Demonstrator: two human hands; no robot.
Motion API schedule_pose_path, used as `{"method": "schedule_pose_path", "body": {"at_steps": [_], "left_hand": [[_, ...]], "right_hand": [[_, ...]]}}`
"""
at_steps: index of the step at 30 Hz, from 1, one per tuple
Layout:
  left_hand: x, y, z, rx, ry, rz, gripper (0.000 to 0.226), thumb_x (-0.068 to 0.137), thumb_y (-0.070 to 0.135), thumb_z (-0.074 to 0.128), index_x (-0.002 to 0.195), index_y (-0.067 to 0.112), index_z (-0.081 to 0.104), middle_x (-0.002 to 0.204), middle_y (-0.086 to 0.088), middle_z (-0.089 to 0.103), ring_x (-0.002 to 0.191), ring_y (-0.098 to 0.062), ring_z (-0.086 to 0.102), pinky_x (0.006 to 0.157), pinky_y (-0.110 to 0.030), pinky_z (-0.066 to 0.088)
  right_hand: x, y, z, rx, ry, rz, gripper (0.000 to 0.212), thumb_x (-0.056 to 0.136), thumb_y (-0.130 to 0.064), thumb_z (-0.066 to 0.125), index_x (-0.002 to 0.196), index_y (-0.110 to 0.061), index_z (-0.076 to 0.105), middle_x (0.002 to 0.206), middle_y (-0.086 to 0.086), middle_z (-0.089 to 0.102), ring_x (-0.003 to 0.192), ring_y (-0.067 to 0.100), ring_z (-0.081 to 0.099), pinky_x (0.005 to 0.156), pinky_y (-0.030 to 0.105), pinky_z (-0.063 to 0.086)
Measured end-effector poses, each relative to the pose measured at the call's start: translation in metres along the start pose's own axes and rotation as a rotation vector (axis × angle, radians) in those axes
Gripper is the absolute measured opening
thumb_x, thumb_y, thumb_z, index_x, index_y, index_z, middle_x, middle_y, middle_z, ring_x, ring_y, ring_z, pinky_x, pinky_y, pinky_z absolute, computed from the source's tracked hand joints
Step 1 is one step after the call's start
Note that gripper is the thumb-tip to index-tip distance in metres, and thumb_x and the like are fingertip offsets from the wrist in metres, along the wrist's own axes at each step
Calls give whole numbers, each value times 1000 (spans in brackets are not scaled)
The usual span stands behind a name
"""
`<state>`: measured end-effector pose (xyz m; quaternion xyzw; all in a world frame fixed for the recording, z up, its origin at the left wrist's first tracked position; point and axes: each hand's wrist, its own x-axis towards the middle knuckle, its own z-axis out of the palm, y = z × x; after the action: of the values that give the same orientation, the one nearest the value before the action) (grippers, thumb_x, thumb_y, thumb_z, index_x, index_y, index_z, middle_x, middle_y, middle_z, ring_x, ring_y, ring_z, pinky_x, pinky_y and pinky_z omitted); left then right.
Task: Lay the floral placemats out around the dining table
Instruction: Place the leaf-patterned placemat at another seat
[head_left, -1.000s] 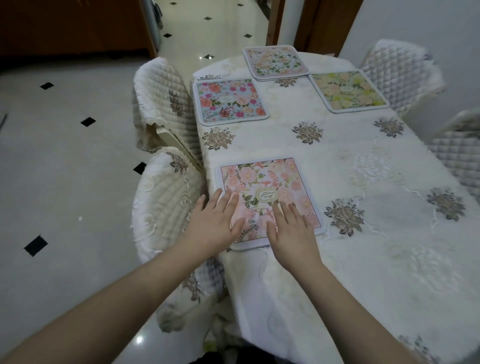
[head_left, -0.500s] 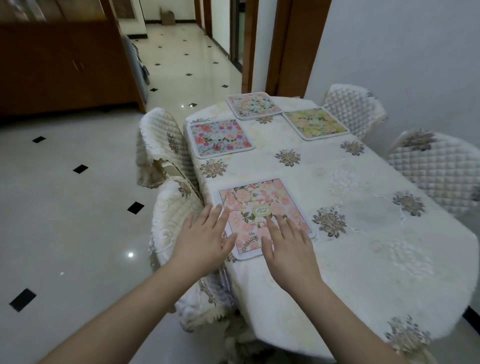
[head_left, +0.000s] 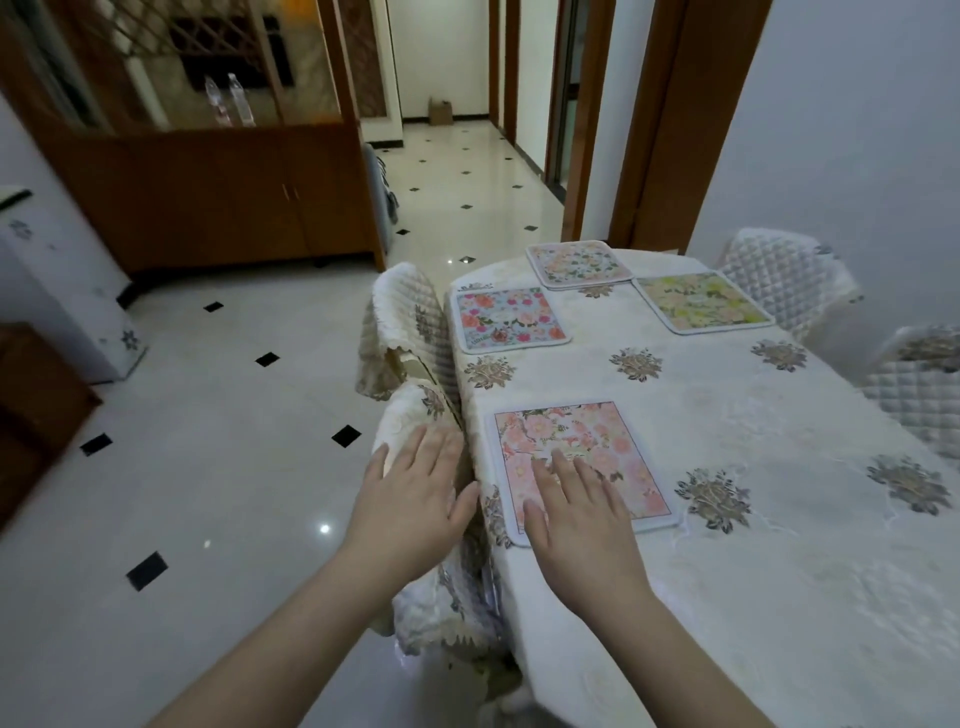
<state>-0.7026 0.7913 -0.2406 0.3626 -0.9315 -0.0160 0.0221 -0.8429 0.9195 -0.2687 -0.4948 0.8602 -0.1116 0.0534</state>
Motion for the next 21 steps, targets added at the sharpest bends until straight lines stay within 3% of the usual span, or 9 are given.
{"method": "schedule_pose_path", "body": {"at_steps": [6, 10, 13, 17, 21], "left_hand": [[-31, -44, -12, 30, 29, -106, 90, 76, 61, -15, 157, 28, 7, 165, 6, 3, 151, -13, -5, 121, -43, 0], [-52, -93, -17, 41, 42, -190, 89, 77, 60, -15, 157, 27, 4, 166, 7, 2, 151, -14, -5, 121, -43, 0], [-66, -136, -19, 12, 42, -258, 93, 74, 61, -17, 157, 27, 4, 166, 6, 3, 151, -14, -4, 121, -43, 1], [-89, -200, -25, 22, 65, -296, 93, 74, 60, -16, 157, 26, 7, 166, 6, 5, 152, -15, -1, 120, -42, 3], [-116, -269, -31, 37, 75, -355, 92, 74, 59, -15, 157, 26, 9, 166, 6, 5, 152, -17, -1, 120, -42, 2]], "right_hand": [[12, -57, -8, 6, 11, -115, 84, 79, -53, -15, 155, -31, 11, 164, -5, 4, 151, 18, 1, 120, 41, 2], [19, -108, -1, 16, 6, -191, 69, 91, -50, -3, 155, -30, 10, 164, -5, 3, 150, 16, 2, 120, 39, 1], [25, -156, 12, 11, 2, -271, 78, 83, -53, -12, 155, -31, 8, 164, -5, 3, 151, 16, 2, 120, 37, 1], [35, -227, 31, 15, 43, -319, 77, 87, -53, 1, 152, -24, 31, 160, 1, 26, 148, 22, 21, 117, 43, 18], [42, -296, 49, -20, 115, -377, 58, 93, -42, 28, 133, -14, 59, 139, 10, 57, 127, 30, 55, 100, 49, 46]]}}
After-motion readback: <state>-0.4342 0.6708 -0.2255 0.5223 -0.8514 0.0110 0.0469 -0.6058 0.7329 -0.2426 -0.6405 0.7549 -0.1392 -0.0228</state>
